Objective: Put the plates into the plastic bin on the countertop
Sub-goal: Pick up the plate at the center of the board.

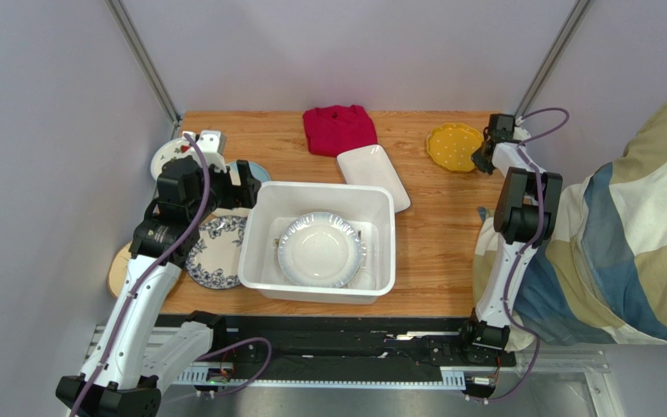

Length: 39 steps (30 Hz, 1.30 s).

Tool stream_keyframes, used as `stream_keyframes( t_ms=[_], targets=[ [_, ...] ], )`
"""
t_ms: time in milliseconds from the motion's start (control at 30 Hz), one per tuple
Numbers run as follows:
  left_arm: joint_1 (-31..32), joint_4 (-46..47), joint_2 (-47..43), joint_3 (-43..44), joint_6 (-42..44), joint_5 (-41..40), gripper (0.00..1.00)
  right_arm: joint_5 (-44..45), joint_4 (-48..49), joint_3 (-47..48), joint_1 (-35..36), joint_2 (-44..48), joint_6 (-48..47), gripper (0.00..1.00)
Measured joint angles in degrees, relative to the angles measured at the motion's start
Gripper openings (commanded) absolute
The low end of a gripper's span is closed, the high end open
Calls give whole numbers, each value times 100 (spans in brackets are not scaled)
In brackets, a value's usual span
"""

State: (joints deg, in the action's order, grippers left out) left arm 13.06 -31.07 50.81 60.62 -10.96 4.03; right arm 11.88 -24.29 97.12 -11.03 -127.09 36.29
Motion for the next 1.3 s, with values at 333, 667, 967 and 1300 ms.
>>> stream_keyframes(
  t_ms=[333, 667, 967, 1300],
  targets=[
    [0, 0, 0, 0, 0, 0, 93, -254, 195, -28, -92, -7, 98, 0],
    [0, 0, -11, 0, -2, 0, 93, -671, 57, -343, -101, 557, 33, 0],
    [0, 0, -120, 0, -2, 2, 93, -1137, -299, -616, -101, 1335, -142, 0],
    [11, 0, -212, 0, -2, 4, 93, -1644, -293, -1329, -101, 2352, -103, 0]
  ],
)
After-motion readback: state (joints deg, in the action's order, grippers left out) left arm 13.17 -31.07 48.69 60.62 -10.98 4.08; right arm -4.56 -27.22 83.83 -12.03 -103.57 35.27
